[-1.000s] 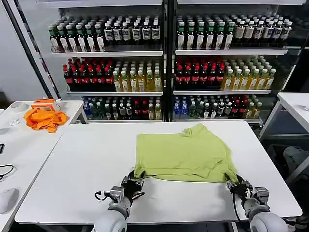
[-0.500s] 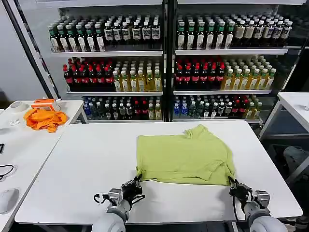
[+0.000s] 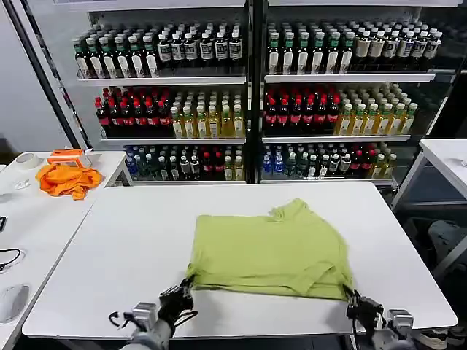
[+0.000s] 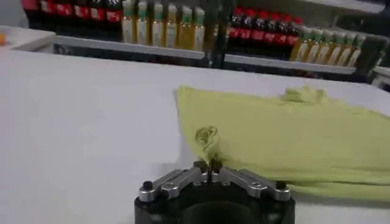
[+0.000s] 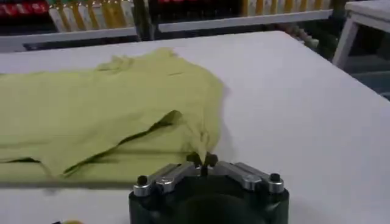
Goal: Fold and organize the clothes.
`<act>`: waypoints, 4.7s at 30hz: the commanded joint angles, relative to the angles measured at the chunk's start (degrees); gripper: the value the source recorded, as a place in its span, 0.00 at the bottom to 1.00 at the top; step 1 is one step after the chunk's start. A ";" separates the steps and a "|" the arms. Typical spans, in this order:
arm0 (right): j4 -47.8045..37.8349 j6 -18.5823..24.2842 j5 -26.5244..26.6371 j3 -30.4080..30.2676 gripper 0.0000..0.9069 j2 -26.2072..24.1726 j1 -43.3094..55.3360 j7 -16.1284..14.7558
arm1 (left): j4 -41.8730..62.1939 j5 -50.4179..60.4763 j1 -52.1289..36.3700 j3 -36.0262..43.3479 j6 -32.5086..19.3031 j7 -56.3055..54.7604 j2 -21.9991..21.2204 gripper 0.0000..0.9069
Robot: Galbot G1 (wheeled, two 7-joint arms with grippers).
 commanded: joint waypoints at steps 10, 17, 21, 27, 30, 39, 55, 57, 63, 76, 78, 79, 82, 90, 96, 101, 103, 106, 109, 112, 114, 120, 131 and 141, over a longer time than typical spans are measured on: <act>5.43 -1.65 -3.01 -0.76 1.00 0.18 -6.71 0.61 | -9.74 0.95 14.31 -4.24 1.79 -0.34 3.47 1.00; 7.48 -0.69 -2.59 -0.88 1.00 0.32 -3.76 0.08 | -10.82 3.54 13.66 -3.63 3.06 0.00 2.75 1.00; 7.54 -1.25 0.10 0.01 1.00 -1.22 0.86 0.91 | -10.60 3.24 9.30 -4.58 3.64 -0.02 3.80 1.00; 2.60 -0.67 4.48 -1.50 1.00 -5.61 9.86 3.14 | -5.54 -0.23 2.41 -6.43 2.33 -0.55 7.08 1.00; -2.90 -1.70 7.28 -6.17 1.00 -7.16 21.05 5.40 | -1.70 -4.39 -3.17 -5.17 2.83 -1.27 8.33 1.00; -22.74 -5.75 11.15 -24.74 1.00 -6.77 47.83 9.86 | 11.93 -5.18 -22.23 5.10 4.78 -3.32 6.24 1.00; -45.13 -5.90 20.95 -37.49 1.00 1.00 69.31 14.37 | 29.11 -6.86 -38.31 11.11 7.73 -7.87 2.61 1.00; -46.76 -5.88 20.18 -38.34 1.00 1.76 70.48 14.59 | 30.14 -7.81 -39.12 11.45 7.75 -7.78 2.40 1.00; -49.71 -5.88 18.81 -38.29 1.00 3.85 71.06 14.49 | 32.68 -10.45 -41.34 11.39 7.75 -7.70 1.25 1.00; -48.73 -5.84 17.34 -37.24 0.00 4.33 66.51 15.59 | 31.19 -11.90 -38.70 12.09 7.73 -6.95 1.71 0.02; -48.22 -5.85 17.34 -37.08 0.00 4.37 65.84 15.60 | 30.94 -11.85 -38.13 12.12 7.72 -6.95 1.75 0.02; -47.95 -5.87 17.18 -37.07 0.00 4.39 65.54 15.73 | 30.88 -11.89 -37.86 11.98 7.72 -6.99 1.68 0.02; -47.08 -5.89 16.18 -36.74 0.00 4.50 64.58 15.83 | 30.32 -12.09 -36.66 11.27 7.71 -7.15 1.29 0.02; -45.93 -5.88 15.65 -35.61 0.00 4.59 62.98 15.57 | 28.67 -13.33 -34.39 10.41 7.71 -6.65 1.24 0.02; -45.02 -5.74 15.40 -33.86 0.00 5.23 62.99 14.60 | 27.50 -13.82 -33.92 9.58 7.39 -5.92 1.37 0.02; -42.23 -4.73 14.64 -32.24 0.00 5.32 62.21 13.91 | 25.23 -14.04 -32.87 8.30 5.32 -3.32 2.03 0.02; -40.80 -4.37 14.29 -31.76 0.00 5.08 61.60 13.79 | 24.06 -14.39 -32.20 7.84 4.72 -2.78 2.52 0.02; -36.43 -4.35 14.35 -30.53 0.00 4.11 60.04 14.07 | 21.54 -15.45 -31.06 6.57 3.76 -2.57 3.27 0.02; -31.33 -4.47 14.46 -29.00 0.00 2.29 57.46 14.69 | 18.62 -16.78 -29.77 4.97 2.57 -2.42 4.22 0.02; -26.46 -4.84 14.85 -27.39 0.00 0.56 54.37 15.24 | 15.90 -17.53 -28.19 3.86 2.42 -2.36 5.45 0.02; -22.73 -5.15 15.07 -25.99 0.00 -0.63 51.67 15.42 | 14.33 -17.64 -26.61 3.20 2.42 -2.30 6.06 0.02; -13.18 -5.41 15.12 -21.52 0.00 -2.87 40.93 15.59 | 8.16 -17.61 -21.01 1.11 2.68 -2.33 7.12 0.02; 0.16 -5.66 14.24 -11.18 0.00 -2.66 23.26 15.20 | -0.36 -15.55 -9.18 -0.35 2.51 -1.73 8.02 0.02; 6.36 -5.56 13.26 -3.93 0.00 -1.50 11.11 14.10 | -1.94 -13.76 -4.18 -1.37 2.45 -0.23 9.28 0.02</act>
